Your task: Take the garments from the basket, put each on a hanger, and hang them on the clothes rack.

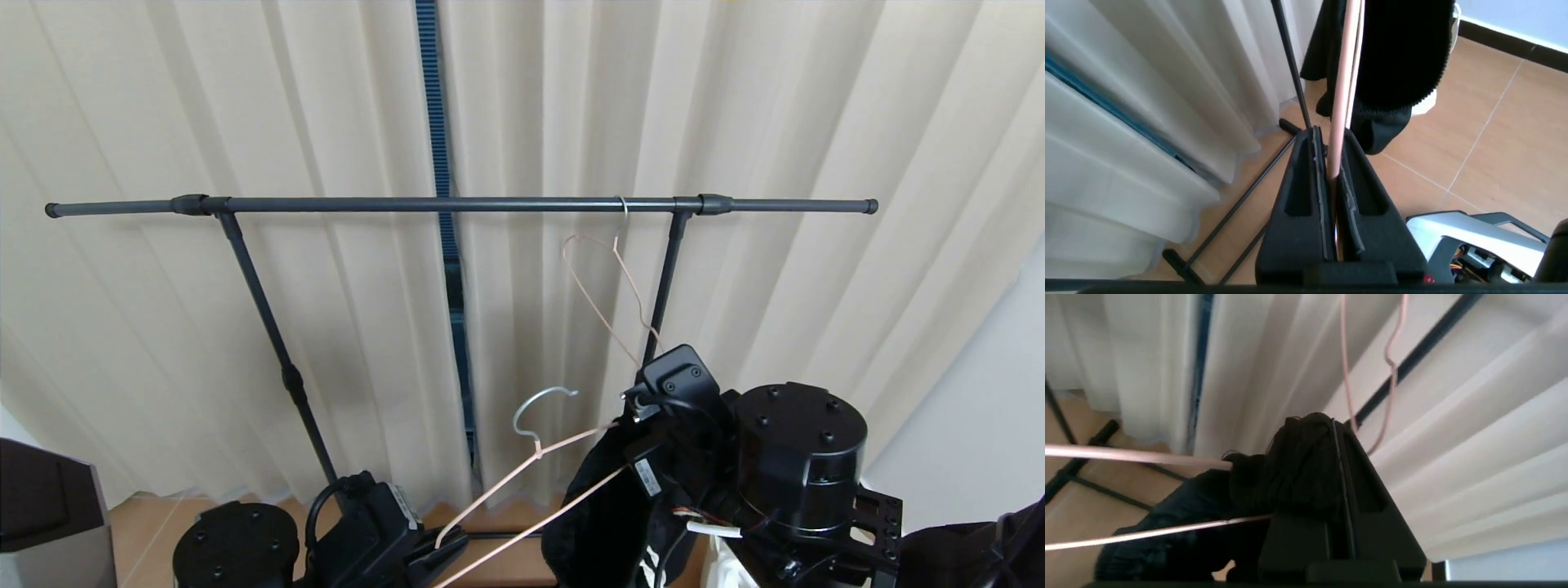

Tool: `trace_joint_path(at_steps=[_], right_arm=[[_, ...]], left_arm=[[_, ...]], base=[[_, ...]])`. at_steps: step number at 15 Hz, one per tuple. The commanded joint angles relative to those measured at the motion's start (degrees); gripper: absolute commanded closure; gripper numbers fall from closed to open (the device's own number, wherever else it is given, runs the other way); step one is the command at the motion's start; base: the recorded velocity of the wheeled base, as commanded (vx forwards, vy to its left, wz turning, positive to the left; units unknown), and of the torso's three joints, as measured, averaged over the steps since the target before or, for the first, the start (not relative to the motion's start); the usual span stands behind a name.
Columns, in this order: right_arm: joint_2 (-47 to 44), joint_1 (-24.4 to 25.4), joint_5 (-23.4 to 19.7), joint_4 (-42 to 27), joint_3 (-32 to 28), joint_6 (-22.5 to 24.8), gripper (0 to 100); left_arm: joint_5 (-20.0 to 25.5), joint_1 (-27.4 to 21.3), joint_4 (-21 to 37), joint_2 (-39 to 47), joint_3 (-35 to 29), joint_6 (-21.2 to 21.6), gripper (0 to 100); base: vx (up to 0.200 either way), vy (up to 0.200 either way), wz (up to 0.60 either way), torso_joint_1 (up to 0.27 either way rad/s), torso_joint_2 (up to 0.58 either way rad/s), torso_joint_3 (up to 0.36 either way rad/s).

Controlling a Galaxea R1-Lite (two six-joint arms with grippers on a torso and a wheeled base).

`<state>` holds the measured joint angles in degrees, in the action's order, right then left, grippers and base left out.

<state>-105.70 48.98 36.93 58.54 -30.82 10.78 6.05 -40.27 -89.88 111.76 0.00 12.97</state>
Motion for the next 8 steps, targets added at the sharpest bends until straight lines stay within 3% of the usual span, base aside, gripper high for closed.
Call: trace_joint_path(at_steps=[1,8], right_arm=[[-0.03,1.99,-0.01,0.00,-0.38,-0.84,100],[1.55,5.77,-0.01,-0.09,-2.67,-4.36,100]], left_arm=[[-0.07,0.01,-0.12,0.03,0.00,-0.23,100],[-1.21,0.01,-0.12,-0.23,-0.35,-1.63,100]], base=[[0.000,0.000,0.00,0.000,0.00,0.000],[0.000,0.000,0.00,0.000,0.00,0.000]])
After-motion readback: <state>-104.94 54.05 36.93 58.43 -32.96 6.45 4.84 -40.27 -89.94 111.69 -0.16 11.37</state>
